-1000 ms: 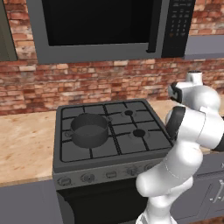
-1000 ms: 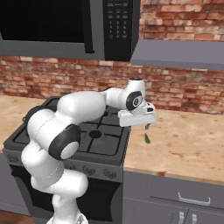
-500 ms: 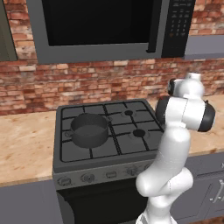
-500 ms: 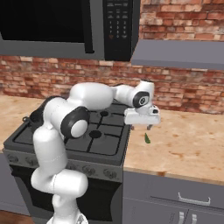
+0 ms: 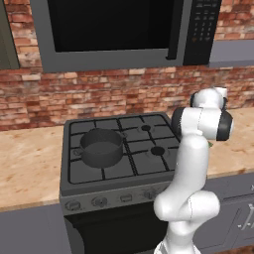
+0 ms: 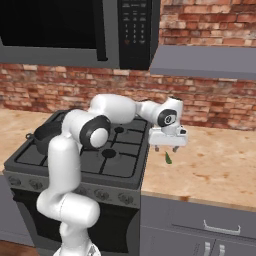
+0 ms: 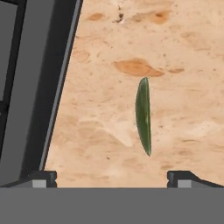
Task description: Turn on the burner for the pot on the stove. Wait thirty seconds for the pot to heat up. Then add the lemon wedge to the pot.
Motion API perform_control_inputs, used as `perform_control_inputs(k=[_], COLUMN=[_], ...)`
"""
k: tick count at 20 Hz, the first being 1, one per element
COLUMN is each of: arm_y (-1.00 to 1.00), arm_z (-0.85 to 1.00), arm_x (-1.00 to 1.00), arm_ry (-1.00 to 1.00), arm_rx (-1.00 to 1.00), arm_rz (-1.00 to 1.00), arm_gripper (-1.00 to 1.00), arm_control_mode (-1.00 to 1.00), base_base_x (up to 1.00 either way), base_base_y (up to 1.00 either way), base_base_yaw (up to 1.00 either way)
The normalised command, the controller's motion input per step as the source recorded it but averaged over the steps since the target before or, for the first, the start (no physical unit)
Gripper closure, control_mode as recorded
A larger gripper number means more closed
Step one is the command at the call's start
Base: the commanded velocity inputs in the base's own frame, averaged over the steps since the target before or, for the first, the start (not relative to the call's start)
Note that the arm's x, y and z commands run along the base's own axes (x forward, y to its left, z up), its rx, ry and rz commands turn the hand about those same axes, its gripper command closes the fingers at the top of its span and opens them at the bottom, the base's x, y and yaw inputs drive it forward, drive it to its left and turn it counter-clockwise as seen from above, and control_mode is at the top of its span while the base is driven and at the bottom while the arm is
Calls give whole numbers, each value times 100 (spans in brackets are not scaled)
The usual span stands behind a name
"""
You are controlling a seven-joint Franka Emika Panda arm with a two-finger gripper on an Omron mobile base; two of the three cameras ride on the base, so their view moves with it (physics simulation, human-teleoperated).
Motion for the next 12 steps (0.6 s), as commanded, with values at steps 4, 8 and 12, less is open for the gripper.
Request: perform_control_inputs(k=[4,8,12], arm_y=[-11,0,0], arm_z=[-27,-24,-23], arm_x=[10,11,15], arm_ry=[0,0,0], arm_rx=[0,0,0], arm_rz=[0,0,0], arm_gripper=[-100,-100,-100], arm_control_mode=[-100,-100,-100], base_base_x=[0,0,0], base_base_y=[0,0,0], base_base_yaw=[0,0,0])
